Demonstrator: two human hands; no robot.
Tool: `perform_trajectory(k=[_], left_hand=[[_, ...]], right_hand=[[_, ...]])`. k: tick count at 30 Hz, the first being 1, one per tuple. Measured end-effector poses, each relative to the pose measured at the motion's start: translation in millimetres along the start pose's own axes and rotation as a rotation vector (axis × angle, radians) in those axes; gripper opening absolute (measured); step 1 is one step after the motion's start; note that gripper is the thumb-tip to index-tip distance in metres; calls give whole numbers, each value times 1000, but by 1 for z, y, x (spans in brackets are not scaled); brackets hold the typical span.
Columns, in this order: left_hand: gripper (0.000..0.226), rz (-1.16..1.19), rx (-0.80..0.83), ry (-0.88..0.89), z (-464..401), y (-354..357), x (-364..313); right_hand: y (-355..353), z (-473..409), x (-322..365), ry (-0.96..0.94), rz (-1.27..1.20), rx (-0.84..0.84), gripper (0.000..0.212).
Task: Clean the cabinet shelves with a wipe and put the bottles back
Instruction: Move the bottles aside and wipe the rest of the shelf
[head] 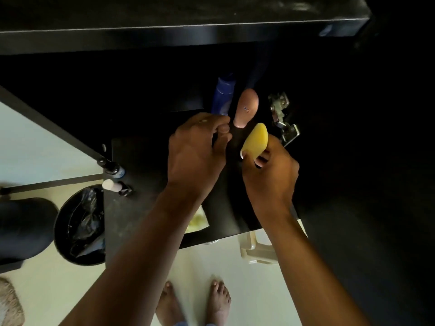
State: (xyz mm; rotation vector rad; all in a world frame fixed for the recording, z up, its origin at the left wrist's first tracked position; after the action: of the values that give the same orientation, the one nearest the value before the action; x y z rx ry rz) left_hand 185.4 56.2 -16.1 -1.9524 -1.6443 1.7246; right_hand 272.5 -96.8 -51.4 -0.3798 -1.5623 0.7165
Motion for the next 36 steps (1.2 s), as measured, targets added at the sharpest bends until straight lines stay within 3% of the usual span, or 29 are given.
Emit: perform_trajectory(k=[6, 16, 20, 24, 28, 32, 36], left_hand=[[34, 37, 49, 2, -21, 35, -5], [23, -10, 44, -7, -18, 44, -3], [20, -19, 37, -1, -17, 42, -3], [33, -11, 12, 11, -9, 21, -13], [40, -16, -121, 8, 19, -34, -20], [20, -98, -381, 59, 70, -112, -30], [32, -170, -543, -54, 118, -158, 4]], right_hand=[[-1, -18, -1, -23, 15, -44, 41], [8, -16, -7, -4, 7, -36, 32], [9, -11, -12, 39, 30, -5, 45], [-8, 18, -7, 70, 24, -29, 68], [-37, 58, 19, 12, -110, -102, 42], [-1, 79, 54, -93, -264, 143, 19], [77, 91, 86, -207, -256, 508, 25]])
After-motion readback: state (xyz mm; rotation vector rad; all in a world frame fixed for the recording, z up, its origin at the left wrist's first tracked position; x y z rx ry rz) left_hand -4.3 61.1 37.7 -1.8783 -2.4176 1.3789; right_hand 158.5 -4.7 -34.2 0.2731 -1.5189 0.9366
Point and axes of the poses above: each hand's wrist, its own z-axis away from the middle knuckle, its own y-axis out of the palm, x = y × z, the point moved 9 cm from there along -z, towards the middle knuckle, and after that the axes turned 9 degrees about y, right-handed, at the moved point
